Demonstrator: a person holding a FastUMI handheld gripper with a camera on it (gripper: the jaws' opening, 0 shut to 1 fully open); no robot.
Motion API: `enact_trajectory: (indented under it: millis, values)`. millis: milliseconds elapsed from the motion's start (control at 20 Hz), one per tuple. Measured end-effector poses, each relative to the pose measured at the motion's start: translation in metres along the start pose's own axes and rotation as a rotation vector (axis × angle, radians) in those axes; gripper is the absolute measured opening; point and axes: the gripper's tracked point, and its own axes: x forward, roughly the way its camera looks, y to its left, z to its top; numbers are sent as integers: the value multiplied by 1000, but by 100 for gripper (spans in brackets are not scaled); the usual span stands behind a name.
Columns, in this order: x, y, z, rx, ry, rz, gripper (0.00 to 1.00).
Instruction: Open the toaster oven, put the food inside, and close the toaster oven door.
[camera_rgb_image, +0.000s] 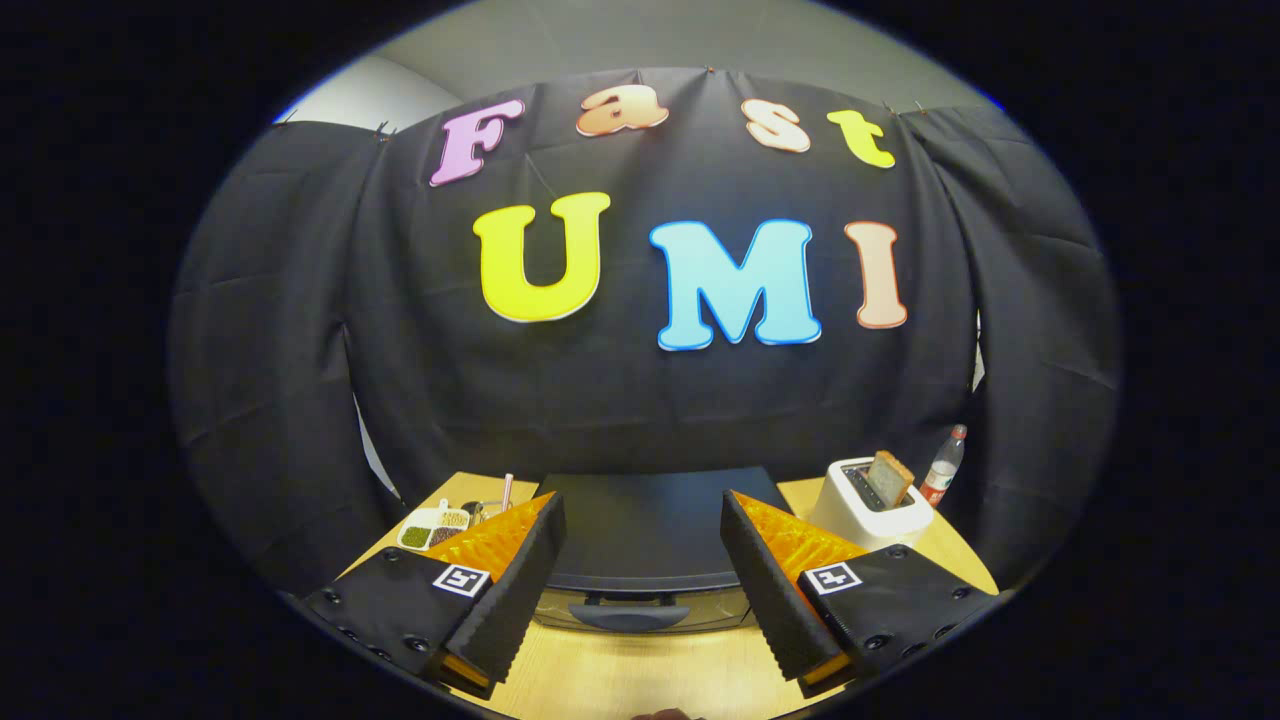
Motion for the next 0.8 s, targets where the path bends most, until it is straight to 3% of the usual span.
enact_trajectory:
  millis: [250, 450, 800]
  values:
    - [-43, -51, 21, -6, -64, -29, 98]
    - [-68, -90, 16, -1, -105, -102, 98]
    - [-82, -105, -2, 44, -80, -126, 98]
